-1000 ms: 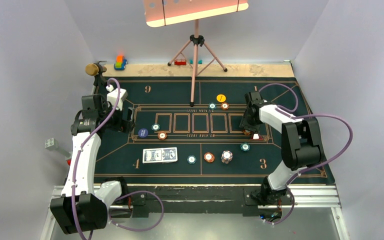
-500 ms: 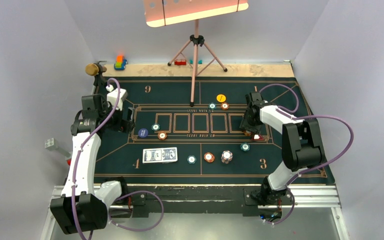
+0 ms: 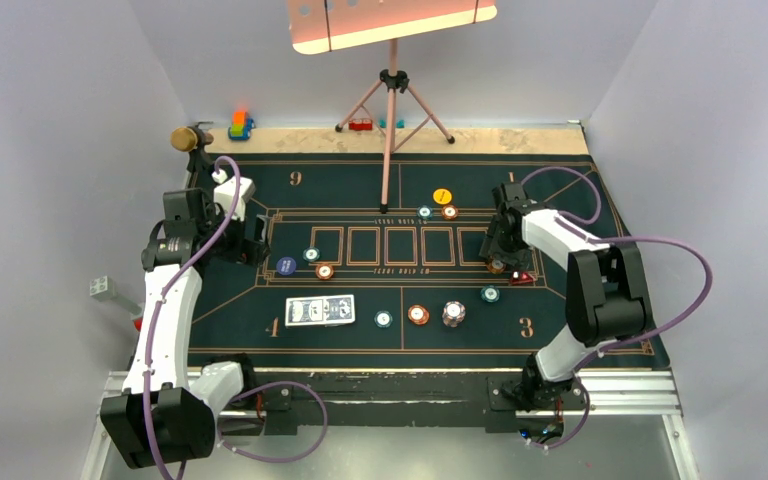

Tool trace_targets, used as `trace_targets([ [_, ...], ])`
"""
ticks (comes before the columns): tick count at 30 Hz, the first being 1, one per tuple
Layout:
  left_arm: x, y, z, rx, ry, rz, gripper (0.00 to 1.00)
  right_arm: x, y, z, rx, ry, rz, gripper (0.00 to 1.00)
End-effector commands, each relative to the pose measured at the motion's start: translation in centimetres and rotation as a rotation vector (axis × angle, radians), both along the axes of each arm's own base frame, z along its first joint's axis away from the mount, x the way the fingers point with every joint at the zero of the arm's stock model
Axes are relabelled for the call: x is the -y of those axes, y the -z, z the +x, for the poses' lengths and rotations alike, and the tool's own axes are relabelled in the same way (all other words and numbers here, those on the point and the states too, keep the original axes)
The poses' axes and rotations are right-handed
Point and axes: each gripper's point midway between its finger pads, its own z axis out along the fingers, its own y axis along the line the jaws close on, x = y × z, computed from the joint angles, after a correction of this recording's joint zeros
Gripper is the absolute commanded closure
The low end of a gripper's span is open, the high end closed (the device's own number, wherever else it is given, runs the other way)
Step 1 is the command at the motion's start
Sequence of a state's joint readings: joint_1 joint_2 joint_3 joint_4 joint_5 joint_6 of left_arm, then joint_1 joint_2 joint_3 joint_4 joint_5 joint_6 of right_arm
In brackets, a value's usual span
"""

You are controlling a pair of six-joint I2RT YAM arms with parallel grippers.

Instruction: Distribute texas hold em gaming equipment

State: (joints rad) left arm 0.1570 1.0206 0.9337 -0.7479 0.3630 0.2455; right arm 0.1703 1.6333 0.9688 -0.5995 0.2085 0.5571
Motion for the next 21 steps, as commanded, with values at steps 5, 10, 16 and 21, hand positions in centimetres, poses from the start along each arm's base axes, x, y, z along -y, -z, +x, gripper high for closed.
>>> trace_targets([
  [5, -0.1, -0.4, 0.3, 0.034, 0.003, -0.002, 0.0, -4.5, -9.9, 2.7, 0.203, -0.111, -0.015, 0.36],
  [10, -0.1, -0.3, 0.3, 0.032, 0.003, 0.0, 0.0, -7.9, -13.9, 1.8, 0.266, -0.21, -0.007, 0.35],
  [16, -0.1, 0.0, 0.4, 0.022, 0.005, -0.001, 0.0, -11.8, -13.9, -3.4, 0.249, -0.401, 0.003, 0.32],
  [21, -0.2, 0.1, 0.4, 0.017, 0.006, 0.0, 0.0, -13.4, -12.0, -9.0, 0.173, -0.511, 0.016, 0.22],
])
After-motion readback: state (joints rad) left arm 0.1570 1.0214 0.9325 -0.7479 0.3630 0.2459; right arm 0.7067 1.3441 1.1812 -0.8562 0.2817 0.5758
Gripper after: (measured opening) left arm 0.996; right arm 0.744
